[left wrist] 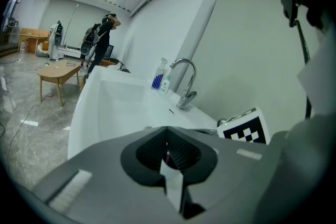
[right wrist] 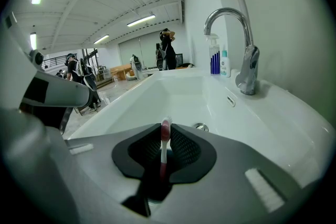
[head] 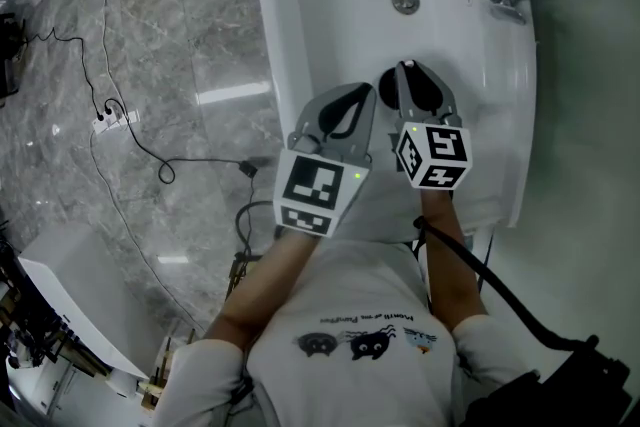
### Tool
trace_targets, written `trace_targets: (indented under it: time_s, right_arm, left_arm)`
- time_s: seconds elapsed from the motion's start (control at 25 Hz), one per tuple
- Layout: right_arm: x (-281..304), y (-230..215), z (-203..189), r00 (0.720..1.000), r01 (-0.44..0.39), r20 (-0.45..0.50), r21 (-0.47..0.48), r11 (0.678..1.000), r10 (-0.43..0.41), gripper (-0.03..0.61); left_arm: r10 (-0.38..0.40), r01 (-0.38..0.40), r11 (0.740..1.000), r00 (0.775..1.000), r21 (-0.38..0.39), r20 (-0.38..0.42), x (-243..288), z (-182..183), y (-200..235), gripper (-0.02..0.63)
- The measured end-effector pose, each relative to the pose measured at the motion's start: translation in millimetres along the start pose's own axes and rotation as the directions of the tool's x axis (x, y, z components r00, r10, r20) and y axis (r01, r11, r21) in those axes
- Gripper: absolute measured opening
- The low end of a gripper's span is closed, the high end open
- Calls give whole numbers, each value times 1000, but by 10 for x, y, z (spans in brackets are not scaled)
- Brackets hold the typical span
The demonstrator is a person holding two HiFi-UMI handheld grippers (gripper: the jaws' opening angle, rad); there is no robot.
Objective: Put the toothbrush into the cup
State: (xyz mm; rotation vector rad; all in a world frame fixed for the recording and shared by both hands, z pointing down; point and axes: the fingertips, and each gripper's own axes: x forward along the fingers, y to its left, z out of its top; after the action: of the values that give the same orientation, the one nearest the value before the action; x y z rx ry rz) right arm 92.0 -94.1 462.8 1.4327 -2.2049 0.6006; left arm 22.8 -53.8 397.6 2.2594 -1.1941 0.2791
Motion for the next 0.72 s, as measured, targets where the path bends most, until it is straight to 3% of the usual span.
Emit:
trace_targets:
  time_s: [0.72]
  right_arm:
    - [63,-59,0,1000,16,-15,4,1000,-16,57]
  left_arm:
    - [8,-8,1000,1000,-10,2,-22,5,49,0]
